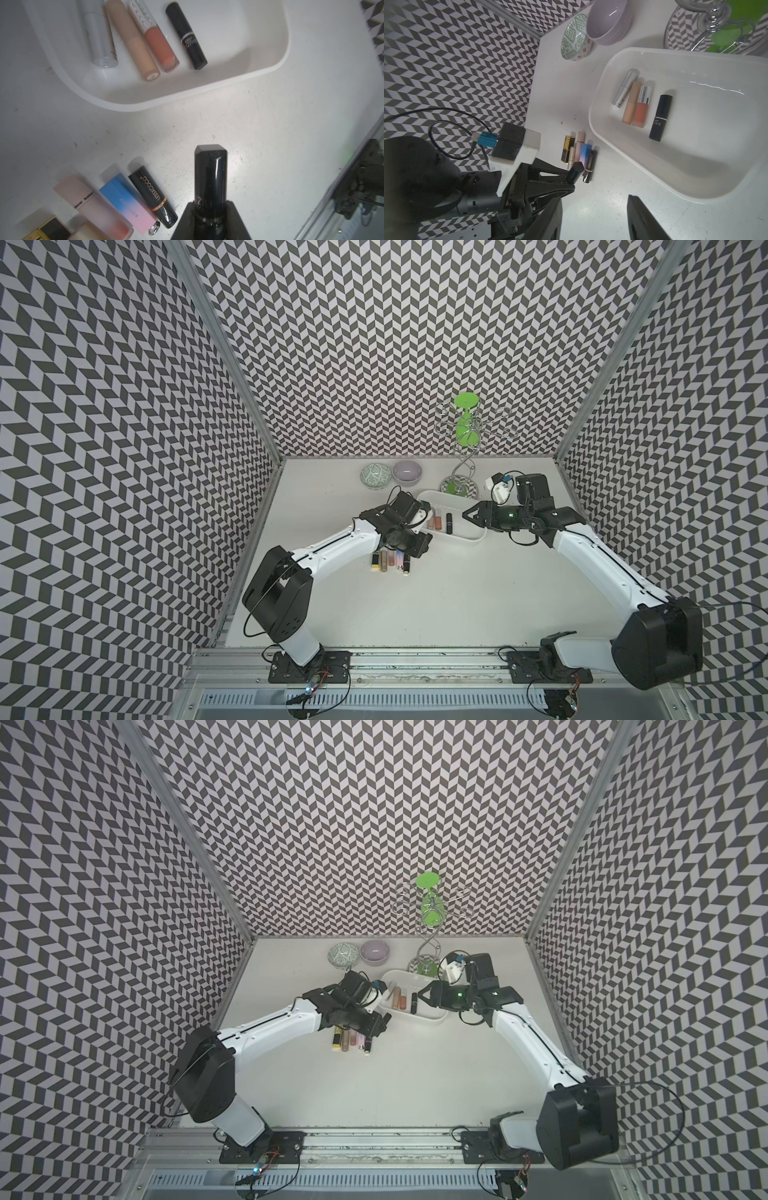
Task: Put the lipstick into the storage box
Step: Pick up the lipstick at the center of the board.
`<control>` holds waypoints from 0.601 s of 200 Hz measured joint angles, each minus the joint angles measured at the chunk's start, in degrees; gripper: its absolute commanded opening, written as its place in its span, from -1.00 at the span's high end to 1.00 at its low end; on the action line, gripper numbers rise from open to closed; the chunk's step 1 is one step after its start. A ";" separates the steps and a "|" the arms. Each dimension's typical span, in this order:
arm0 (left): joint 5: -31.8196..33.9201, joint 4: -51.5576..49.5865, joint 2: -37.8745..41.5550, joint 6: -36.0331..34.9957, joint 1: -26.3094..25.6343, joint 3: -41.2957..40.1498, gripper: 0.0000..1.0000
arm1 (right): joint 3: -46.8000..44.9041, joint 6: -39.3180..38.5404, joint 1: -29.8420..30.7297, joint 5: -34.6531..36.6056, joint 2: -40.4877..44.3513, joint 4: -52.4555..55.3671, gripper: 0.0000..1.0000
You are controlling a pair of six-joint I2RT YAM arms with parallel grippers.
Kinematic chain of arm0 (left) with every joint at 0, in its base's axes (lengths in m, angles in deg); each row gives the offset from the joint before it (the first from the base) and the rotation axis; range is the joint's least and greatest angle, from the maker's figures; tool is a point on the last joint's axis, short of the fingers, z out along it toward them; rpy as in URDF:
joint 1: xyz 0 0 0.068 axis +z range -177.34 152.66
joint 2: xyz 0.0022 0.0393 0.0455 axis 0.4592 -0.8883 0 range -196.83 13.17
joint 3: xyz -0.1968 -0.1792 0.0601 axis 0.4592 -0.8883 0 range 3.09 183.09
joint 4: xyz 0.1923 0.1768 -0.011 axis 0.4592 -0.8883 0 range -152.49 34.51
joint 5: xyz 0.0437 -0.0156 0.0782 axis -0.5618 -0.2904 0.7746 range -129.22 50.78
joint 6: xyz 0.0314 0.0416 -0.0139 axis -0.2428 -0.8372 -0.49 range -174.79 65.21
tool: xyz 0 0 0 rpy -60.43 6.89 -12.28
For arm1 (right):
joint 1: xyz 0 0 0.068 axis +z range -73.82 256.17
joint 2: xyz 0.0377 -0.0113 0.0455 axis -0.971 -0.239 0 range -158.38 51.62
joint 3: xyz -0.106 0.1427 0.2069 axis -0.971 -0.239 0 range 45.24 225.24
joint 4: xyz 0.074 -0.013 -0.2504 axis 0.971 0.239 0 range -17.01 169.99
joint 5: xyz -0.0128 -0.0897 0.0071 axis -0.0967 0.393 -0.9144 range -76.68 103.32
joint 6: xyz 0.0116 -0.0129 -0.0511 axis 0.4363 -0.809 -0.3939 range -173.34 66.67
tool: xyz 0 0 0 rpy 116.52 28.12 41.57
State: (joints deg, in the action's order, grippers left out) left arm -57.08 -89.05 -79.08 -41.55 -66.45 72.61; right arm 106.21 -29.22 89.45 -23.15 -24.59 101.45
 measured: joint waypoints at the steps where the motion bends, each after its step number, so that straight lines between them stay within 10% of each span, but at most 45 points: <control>1: -0.17 0.02 0.09 0.04 0.13 0.00 0.75 | 0.00 0.07 -0.04 -0.20 0.00 -0.22 -0.10; 120: -35.19 25.83 7.85 19.30 8.61 -3.63 0.75 | -4.57 14.21 -0.44 -23.08 2.73 -27.19 -0.34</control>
State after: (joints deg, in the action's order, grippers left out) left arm -92.27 -63.21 -71.23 -22.25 -57.84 68.98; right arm 101.64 -15.01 89.02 -46.23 -21.85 74.26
